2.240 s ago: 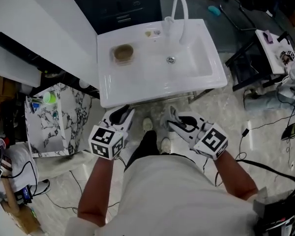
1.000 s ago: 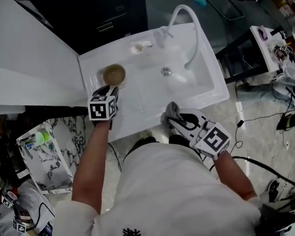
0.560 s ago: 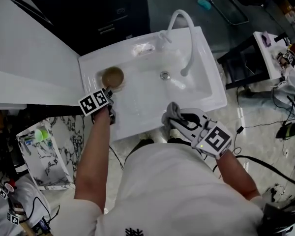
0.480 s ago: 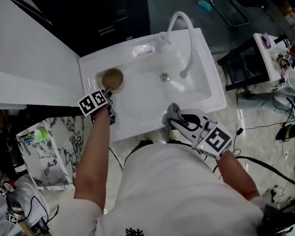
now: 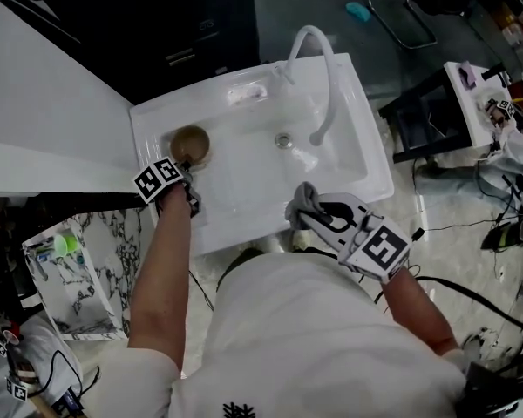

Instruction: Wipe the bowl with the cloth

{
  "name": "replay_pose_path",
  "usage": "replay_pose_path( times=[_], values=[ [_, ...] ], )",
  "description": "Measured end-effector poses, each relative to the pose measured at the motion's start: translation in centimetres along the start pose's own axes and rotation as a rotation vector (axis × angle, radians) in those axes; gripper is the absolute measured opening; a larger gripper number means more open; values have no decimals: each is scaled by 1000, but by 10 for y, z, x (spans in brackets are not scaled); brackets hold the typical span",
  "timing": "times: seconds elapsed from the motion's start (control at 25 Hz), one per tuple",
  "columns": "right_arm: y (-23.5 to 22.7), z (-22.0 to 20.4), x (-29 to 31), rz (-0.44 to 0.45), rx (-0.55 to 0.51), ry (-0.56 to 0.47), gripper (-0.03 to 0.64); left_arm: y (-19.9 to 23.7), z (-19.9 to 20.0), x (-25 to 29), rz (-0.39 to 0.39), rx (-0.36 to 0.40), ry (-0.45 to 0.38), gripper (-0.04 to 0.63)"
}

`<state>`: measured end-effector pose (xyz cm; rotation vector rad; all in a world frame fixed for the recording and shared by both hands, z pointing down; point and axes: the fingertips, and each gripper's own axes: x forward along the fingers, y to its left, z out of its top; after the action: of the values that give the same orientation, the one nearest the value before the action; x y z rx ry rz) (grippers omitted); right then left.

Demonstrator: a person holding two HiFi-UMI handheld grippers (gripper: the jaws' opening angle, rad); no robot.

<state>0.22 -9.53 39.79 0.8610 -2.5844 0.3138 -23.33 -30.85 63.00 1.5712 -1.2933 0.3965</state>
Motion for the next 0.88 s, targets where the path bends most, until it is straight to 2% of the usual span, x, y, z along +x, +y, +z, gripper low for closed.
replay_pose_path(
  times=[0.12,0.24,0.4,0.68,0.88],
  values=[
    [-3,-1,-1,-4,4,-1,46,6,-1,4,40,-4,13,131],
    [-5,-1,-1,-3,2,-2,46,13,0,5,90,14,16,45],
    [-10,-3,-5,-6,16,0,46,8,3,5,80,25,6,29],
    [-11,1,-10,6,3,-24,46,-5,5,-12,61,91,-17,18],
    [-15,5,-16,16,-16,-44,46,-34,-4,-33,-13,95,-61,18]
  ],
)
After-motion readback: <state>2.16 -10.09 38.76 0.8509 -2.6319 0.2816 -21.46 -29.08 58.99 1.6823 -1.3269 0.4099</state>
